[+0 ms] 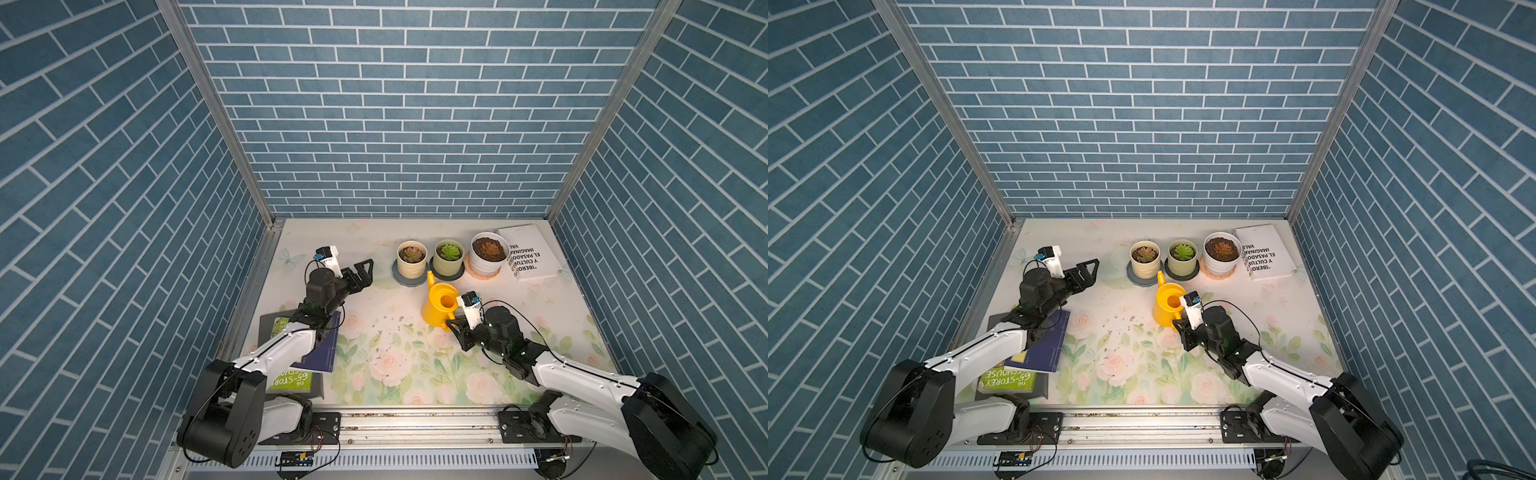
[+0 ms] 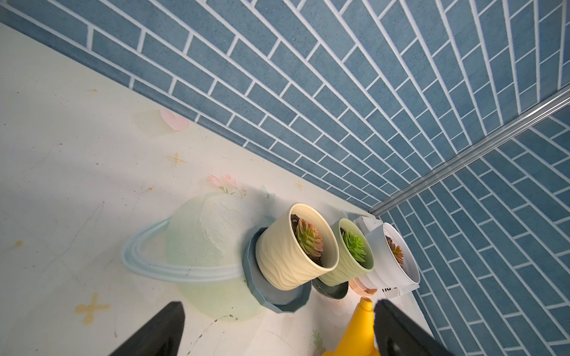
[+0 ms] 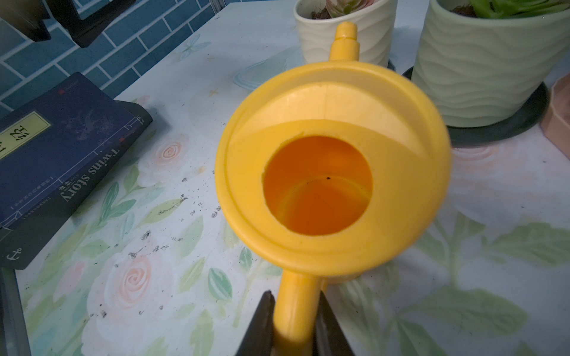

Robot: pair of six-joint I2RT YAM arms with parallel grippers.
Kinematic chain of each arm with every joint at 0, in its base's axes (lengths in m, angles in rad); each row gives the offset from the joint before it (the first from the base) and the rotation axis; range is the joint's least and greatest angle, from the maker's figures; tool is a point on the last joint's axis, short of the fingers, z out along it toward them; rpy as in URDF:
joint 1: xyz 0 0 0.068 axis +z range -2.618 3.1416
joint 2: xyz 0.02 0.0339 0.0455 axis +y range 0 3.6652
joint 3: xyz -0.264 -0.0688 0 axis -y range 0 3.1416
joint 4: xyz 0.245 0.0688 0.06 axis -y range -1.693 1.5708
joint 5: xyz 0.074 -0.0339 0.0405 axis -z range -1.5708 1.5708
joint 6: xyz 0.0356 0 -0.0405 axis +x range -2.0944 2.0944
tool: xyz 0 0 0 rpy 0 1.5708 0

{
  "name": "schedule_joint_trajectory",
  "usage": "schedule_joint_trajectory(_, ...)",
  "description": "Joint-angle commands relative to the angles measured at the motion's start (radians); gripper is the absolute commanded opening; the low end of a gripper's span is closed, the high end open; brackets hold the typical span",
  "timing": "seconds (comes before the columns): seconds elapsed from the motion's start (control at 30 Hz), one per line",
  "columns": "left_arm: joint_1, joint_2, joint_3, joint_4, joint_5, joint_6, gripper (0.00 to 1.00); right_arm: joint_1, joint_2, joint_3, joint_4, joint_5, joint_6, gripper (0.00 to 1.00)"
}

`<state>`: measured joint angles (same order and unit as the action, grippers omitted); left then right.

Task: Water the succulent around the soil edge
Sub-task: Pick up the watering can from the center of the board.

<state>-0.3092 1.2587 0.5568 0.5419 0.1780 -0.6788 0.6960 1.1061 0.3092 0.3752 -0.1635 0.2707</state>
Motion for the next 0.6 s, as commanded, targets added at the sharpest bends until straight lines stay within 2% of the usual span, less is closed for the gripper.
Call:
schedule_joint_trajectory(0.0, -0.005, -0.003, 0.024, -0.005, 0.006, 0.018, 1.0, 0.013, -0.001, 0.013, -0.035, -0.005, -0.014, 0.09)
schedule_joint_trajectory(0.13, -0.005, -0.004, 0.031, -0.009, 0.007, 0.021, 1.0, 0.016, -0.004, 0.071, -0.122, -0.01, -0.019, 0.0)
schedule_joint_trajectory(0.57, -0.005, -0.007, 0.05, -0.045, 0.015, 0.029, 1.0, 0.019, 0.031, 0.336, -0.475, -0.046, -0.028, 0.0)
